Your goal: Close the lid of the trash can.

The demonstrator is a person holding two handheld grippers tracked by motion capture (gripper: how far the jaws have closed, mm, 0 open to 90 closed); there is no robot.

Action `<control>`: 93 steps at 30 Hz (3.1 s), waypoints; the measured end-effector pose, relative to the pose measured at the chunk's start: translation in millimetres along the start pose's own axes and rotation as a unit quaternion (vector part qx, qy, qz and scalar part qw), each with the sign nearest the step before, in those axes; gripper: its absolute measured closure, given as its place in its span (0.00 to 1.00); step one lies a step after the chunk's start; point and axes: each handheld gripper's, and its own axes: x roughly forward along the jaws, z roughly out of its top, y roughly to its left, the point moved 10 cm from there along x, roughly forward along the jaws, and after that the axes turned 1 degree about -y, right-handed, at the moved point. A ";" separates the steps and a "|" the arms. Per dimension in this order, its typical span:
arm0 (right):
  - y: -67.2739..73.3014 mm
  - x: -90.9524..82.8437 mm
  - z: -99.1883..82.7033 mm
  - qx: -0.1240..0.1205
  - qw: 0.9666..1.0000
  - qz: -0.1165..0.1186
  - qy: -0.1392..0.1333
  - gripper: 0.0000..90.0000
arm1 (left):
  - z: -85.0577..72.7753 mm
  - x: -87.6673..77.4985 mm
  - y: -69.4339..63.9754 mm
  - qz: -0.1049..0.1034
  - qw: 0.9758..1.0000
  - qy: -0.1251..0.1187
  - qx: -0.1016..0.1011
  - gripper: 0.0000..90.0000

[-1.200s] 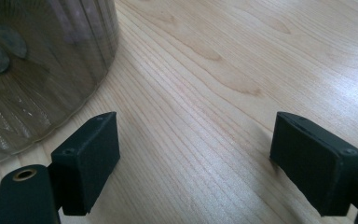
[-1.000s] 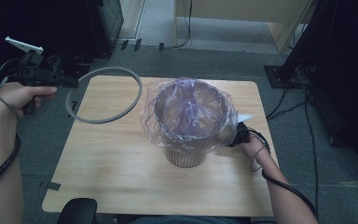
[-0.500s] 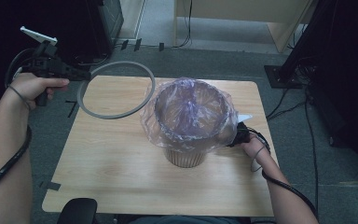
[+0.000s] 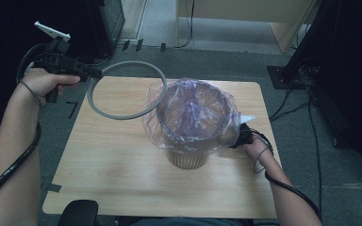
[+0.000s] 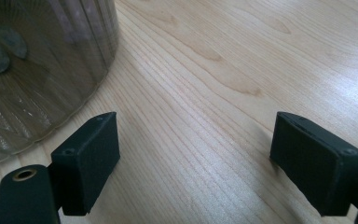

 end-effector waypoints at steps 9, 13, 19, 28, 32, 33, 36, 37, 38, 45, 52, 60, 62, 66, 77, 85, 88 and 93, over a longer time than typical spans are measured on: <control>0.2 0.0 0.0 -0.001 1.000 0.001 0.000 0.17 | 5.0 12.5 -13.8 -0.007 1.000 0.008 0.011 0.94; 0.3 0.1 0.0 -0.002 1.000 0.002 0.000 0.17 | 7.2 21.2 -20.6 -0.013 1.000 0.011 0.021 0.94; 0.5 0.0 0.0 -0.002 1.000 0.002 0.000 0.17 | 9.8 33.5 -30.3 -0.016 0.999 0.022 0.029 0.94; 1.0 0.0 -0.1 -0.003 1.000 0.004 0.001 0.17 | 9.9 48.0 -41.5 -0.022 0.998 0.033 0.043 0.94; 1.0 0.0 0.0 -0.003 1.000 0.004 0.001 0.17 | 8.6 54.2 -45.0 -0.023 0.998 0.040 0.049 0.94; 1.0 0.0 -0.1 -0.003 1.000 0.004 0.001 0.17 | 8.6 55.9 -46.5 -0.026 0.998 0.040 0.050 0.94; 1.0 0.0 -0.1 -0.003 1.000 0.004 0.001 0.17 | 8.1 60.3 -49.8 -0.031 0.997 0.044 0.053 0.94; 1.0 0.0 -0.1 -0.002 1.000 0.004 0.001 0.17 | 8.2 62.0 -50.8 -0.031 0.997 0.044 0.055 0.94; 1.0 0.0 0.0 -0.003 1.000 0.004 0.001 0.17 | 8.0 63.7 -52.1 -0.034 0.997 0.046 0.055 0.94; 1.2 0.0 -0.1 -0.003 1.000 0.004 0.001 0.17 | 9.1 73.4 -57.5 -0.036 0.996 0.050 0.057 0.94; 1.8 -0.2 -0.3 -0.005 1.000 0.006 0.001 0.17 | 11.2 82.4 -65.4 -0.040 0.996 0.054 0.065 0.94; 2.1 -0.2 -0.3 -0.006 1.000 0.007 0.000 0.17 | 13.6 88.7 -73.1 -0.042 0.995 0.053 0.074 0.94; 2.1 -0.2 -0.3 -0.006 1.000 0.007 0.000 0.17 | 14.0 91.3 -74.4 -0.039 0.995 0.052 0.076 0.94; 2.1 -0.2 -0.2 -0.006 1.000 0.007 0.000 0.17 | 13.7 97.7 -77.0 -0.042 0.995 0.055 0.077 0.94; 2.2 -0.2 -0.3 -0.006 1.000 0.007 0.000 0.17 | 13.3 108.8 -81.6 -0.046 0.994 0.061 0.082 0.94; 2.2 -0.2 -0.2 -0.006 1.000 0.007 0.000 0.17 | 13.0 115.7 -88.9 -0.053 0.992 0.067 0.089 0.94; 2.2 -0.2 -0.3 -0.006 1.000 0.007 0.000 0.17 | 13.0 118.4 -91.5 -0.054 0.992 0.069 0.090 0.94; 2.2 -0.2 -0.3 -0.006 1.000 0.007 0.000 0.17 | 12.4 121.1 -94.6 -0.056 0.992 0.072 0.092 0.94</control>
